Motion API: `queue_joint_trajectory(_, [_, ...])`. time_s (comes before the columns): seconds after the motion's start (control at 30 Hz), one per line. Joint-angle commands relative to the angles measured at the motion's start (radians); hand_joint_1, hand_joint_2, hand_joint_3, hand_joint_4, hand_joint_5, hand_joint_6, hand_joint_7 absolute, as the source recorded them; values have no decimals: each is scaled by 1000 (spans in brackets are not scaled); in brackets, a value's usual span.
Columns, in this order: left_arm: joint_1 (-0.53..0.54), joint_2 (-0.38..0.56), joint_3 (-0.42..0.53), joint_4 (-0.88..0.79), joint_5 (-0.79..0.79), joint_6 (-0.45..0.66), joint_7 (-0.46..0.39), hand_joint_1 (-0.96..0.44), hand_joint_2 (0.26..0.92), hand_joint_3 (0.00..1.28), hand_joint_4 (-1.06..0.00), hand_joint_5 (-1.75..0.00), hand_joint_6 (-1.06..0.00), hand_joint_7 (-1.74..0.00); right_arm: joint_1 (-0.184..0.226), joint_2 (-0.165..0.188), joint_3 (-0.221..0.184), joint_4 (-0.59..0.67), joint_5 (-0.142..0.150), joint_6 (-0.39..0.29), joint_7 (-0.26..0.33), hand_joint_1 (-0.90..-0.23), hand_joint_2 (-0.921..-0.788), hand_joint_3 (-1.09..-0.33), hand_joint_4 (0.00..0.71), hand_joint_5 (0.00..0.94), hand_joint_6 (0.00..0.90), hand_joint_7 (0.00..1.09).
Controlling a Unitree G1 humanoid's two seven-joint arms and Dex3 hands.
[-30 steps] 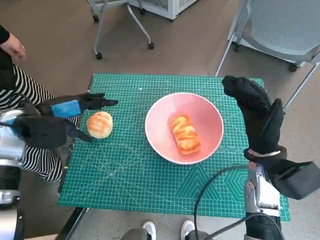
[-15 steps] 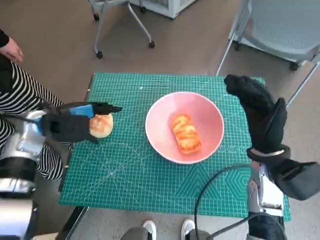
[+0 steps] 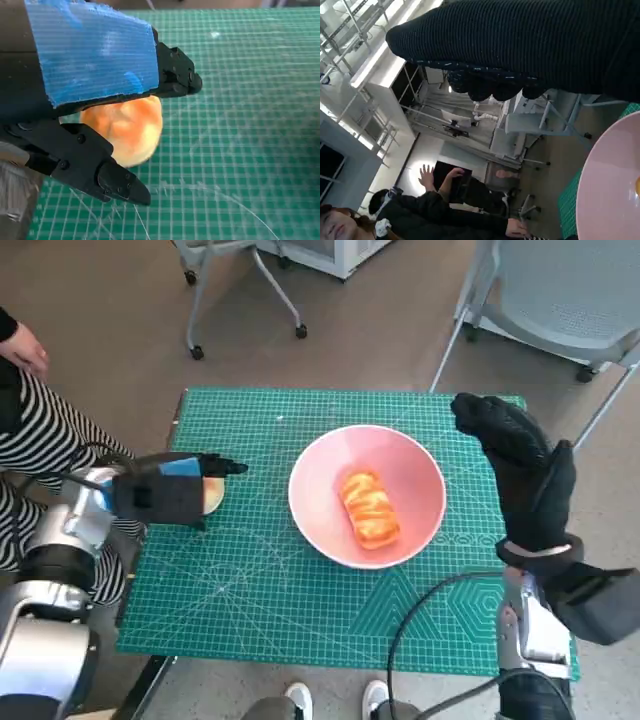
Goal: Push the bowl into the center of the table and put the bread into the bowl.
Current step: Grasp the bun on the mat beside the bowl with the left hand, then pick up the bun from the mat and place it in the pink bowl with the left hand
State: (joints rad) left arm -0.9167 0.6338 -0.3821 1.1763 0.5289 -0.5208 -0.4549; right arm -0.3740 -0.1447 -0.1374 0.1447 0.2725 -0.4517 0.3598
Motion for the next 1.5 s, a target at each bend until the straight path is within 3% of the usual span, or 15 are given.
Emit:
queue_joint_trajectory(0.03, [-3, 1, -40, 28, 57, -13, 78, 11, 872, 42, -549, -397, -554, -499, 31, -3, 0, -11, -7, 23, -12, -680, -921, -735, 211, 4, 75, 584])
queue_joint_trajectory(0.13, [-5, 13, -55, 24, 82, -34, 136, 5, 905, 73, -645, -852, -574, -1033, 36, -3, 0, -20, -5, 28, -12, -688, -921, -733, 213, 5, 79, 588])
queue_joint_trajectory(0.23, [-14, 25, -54, 18, 83, -52, 150, 3, 915, 69, -688, -1003, -599, -1179, 39, -3, 0, -23, -4, 30, -12, -692, -921, -731, 216, 6, 82, 591])
queue_joint_trajectory(0.43, [-31, 74, 22, -78, -10, -118, 83, 2, 920, 66, -712, -1105, -608, -1202, 44, -4, -1, -31, -4, 35, -14, -697, -921, -729, 219, 7, 84, 594])
queue_joint_trajectory(0.63, [11, 119, 144, -292, -169, -161, 0, 2, 920, 64, -713, -1115, -612, -1206, 45, -4, -2, -40, 2, 44, -12, -698, -921, -728, 220, 7, 83, 596])
queue_joint_trajectory(0.87, [44, 120, 248, -506, -319, -176, -32, 3, 913, 39, -759, -1087, -655, -1144, 36, -3, -4, -31, 4, 46, -9, -700, -921, -728, 222, 6, 83, 598])
queue_joint_trajectory(1.03, [50, 107, 271, -582, -361, -180, -44, 2, 910, 34, -771, -1079, -668, -1125, 33, -4, -4, -27, 4, 46, -8, -701, -921, -726, 223, 6, 83, 599])
queue_joint_trajectory(1.2, [24, 51, 279, -722, -422, -204, -56, 1, 886, 49, -793, -1148, -729, -970, 26, -4, -2, -21, 5, 44, -4, -700, -921, -726, 223, 6, 83, 599])
queue_joint_trajectory(1.5, [-21, -31, 225, -877, -413, -114, -123, 0, 895, 90, -731, -1149, -641, -1134, 18, -8, -2, -6, 3, 39, -2, -700, -921, -729, 221, 4, 81, 601])
